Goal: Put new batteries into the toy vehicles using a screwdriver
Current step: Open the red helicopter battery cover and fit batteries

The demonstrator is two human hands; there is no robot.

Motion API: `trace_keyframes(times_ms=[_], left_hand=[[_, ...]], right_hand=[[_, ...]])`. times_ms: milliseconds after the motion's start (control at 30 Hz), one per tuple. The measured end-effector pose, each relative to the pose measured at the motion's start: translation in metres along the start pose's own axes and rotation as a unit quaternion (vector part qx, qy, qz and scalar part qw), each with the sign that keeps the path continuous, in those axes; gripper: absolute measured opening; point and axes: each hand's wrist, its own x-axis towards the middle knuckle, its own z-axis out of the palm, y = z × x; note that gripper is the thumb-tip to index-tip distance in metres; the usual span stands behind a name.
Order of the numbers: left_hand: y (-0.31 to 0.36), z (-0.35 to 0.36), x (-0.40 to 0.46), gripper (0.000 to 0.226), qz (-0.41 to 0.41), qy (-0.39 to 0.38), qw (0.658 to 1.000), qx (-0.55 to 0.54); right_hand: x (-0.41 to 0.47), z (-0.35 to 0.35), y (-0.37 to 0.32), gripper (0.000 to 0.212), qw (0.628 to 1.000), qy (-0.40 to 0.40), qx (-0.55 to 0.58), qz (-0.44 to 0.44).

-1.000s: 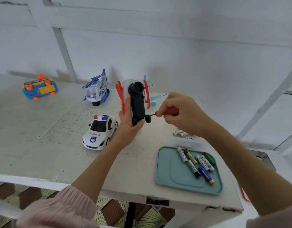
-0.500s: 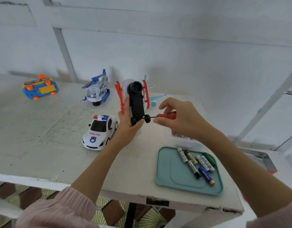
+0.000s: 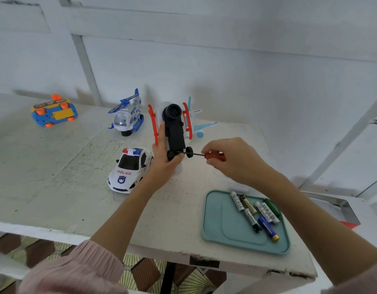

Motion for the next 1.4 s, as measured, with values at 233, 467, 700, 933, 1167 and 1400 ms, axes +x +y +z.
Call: trace_keyframes(times_ms=[233,467,700,933,1167,1400], left_hand=[[0.000,-0.002,0.000,0.083,-0.004,-0.021,1.000,-0.011],[0.000,-0.002,0.001,0.084,-0.018,-0.028,0.999,-0.025],[0.001,-0.004,-0.002,0.084,-0.028,-0.038,0.998,-0.032],[0.000,-0.003,0.001,0.086,-0.019,-0.040,0.998,-0.032],[-0.002,-0.005,0.003,0.085,-0.032,-0.039,0.999,-0.020],[-0.001,-0.007,0.007,0.084,-0.071,-0.011,0.997,-0.023]], right_hand=[[-0.001,-0.005,0.011,0.017,0.999,0.016,-0.013,0.024],[0.007,0.000,0.017,0.015,1.000,-0.005,0.018,0.022],[0.013,0.003,0.025,0.014,0.998,-0.017,0.050,0.027],[0.002,0.022,0.027,0.013,0.999,0.018,0.035,0.006],[-0.007,0.047,0.034,0.014,0.993,0.097,0.060,-0.026],[-0.006,0.067,0.038,0.023,0.986,0.144,0.051,-0.059]])
